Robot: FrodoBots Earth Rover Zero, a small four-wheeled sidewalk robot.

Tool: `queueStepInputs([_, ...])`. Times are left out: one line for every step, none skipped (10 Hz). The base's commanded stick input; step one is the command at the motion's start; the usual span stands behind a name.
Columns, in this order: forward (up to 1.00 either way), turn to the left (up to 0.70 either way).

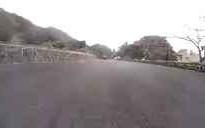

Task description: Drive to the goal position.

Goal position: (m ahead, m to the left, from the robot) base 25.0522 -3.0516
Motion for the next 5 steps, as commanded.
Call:
queueStepInputs([0.7,0.0])
queueStepInputs([0.7,0.0])
queueStepInputs([0.7,0.0])
queueStepInputs([0.7,0.0])
queueStepInputs([0.7,0.0])
